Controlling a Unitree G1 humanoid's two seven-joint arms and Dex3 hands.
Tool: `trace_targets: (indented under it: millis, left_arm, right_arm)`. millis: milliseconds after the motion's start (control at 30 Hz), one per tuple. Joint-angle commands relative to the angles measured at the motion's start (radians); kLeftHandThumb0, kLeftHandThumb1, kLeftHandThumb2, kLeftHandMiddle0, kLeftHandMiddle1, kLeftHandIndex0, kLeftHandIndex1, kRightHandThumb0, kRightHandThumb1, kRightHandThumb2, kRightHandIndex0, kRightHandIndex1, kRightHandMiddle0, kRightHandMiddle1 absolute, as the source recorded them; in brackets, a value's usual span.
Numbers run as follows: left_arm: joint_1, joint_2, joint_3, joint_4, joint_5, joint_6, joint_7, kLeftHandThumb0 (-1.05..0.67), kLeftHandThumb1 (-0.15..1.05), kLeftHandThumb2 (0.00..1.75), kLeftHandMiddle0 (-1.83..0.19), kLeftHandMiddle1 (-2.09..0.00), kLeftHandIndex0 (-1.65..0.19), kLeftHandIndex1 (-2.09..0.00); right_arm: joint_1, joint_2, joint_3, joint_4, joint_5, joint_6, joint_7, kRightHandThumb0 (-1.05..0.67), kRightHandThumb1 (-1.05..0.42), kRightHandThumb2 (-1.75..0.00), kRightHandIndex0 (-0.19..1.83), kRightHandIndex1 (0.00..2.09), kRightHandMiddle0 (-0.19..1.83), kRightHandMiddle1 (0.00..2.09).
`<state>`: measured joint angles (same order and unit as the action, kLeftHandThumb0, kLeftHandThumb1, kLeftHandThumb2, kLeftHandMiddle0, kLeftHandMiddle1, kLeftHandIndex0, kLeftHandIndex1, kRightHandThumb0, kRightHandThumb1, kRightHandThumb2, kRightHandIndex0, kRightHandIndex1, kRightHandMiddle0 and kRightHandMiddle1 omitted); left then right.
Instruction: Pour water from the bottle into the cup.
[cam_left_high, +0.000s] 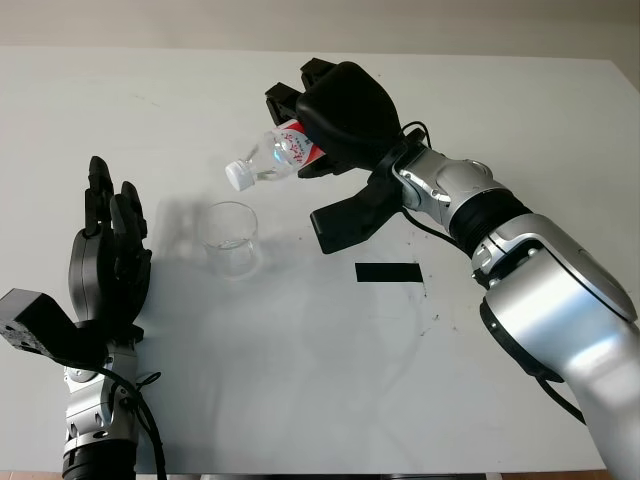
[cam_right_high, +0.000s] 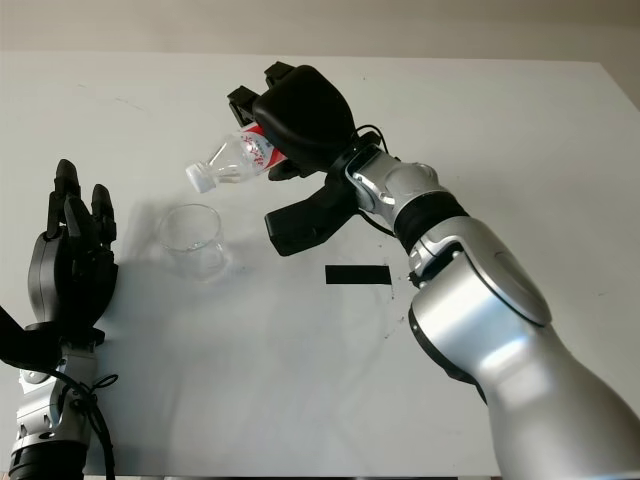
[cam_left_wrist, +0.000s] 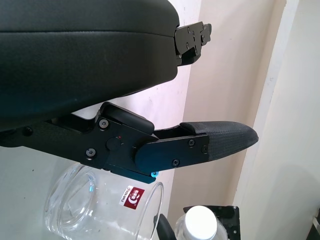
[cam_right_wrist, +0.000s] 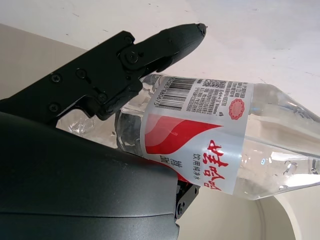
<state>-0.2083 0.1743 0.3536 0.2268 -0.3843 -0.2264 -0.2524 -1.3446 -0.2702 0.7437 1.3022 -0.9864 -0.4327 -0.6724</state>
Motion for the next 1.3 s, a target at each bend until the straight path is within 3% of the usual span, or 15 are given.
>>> trace_targets:
  millis: [0,467,667,767,1000,1100,1267]
  left_arm:
    - [0.029,-0.024,-0.006,0.037,0.002,-0.01,-0.003,-0.76,1.05,0.55,0.19,-0.05,0.19,-0.02]
    - [0.02,-0.027,-0.003,0.053,-0.004,-0.018,-0.006,-0.76,1.05,0.54,0.18,-0.05,0.19,-0.03]
    - [0.02,-0.025,-0.005,0.054,0.003,-0.021,-0.003,-0.76,1.05,0.55,0.18,-0.05,0.19,-0.04]
    - [0.018,-0.025,-0.005,0.057,0.003,-0.02,-0.001,-0.77,1.05,0.55,0.18,-0.05,0.19,-0.04]
    - [0.017,-0.028,-0.003,0.063,-0.003,-0.029,-0.007,-0.76,1.05,0.55,0.18,-0.05,0.19,-0.04]
    - [0.021,-0.028,-0.006,0.058,0.002,-0.027,-0.003,-0.76,1.05,0.55,0.18,-0.05,0.19,-0.04]
    - [0.022,-0.029,-0.007,0.056,0.003,-0.021,0.003,-0.77,1.05,0.55,0.18,-0.06,0.19,-0.04]
  right_arm:
    - [-0.046,0.002,0.004,-0.001,-0.004,-0.003,-0.022,-0.42,-1.05,-0.22,1.14,2.09,0.79,2.09]
    - [-0.064,-0.007,0.093,0.002,-0.099,-0.002,-0.2,-0.44,-1.05,-0.18,1.22,2.09,0.82,2.09]
    - [-0.073,-0.004,0.124,0.002,-0.131,0.016,-0.233,-0.46,-1.05,-0.21,1.23,2.09,0.74,2.09]
    - [-0.073,-0.003,0.129,0.002,-0.139,0.018,-0.256,-0.46,-1.05,-0.15,1.21,2.09,0.61,2.09]
    - [-0.072,-0.002,0.143,0.004,-0.152,0.038,-0.29,-0.46,-1.05,-0.16,1.2,2.09,0.59,2.09]
    - [-0.062,0.0,0.113,0.006,-0.115,0.02,-0.272,-0.46,-1.05,-0.15,1.2,2.09,0.67,2.09]
    - [-0.016,0.031,-0.086,0.009,0.144,-0.076,0.023,-0.42,-1.05,-0.24,1.18,2.09,0.83,2.09]
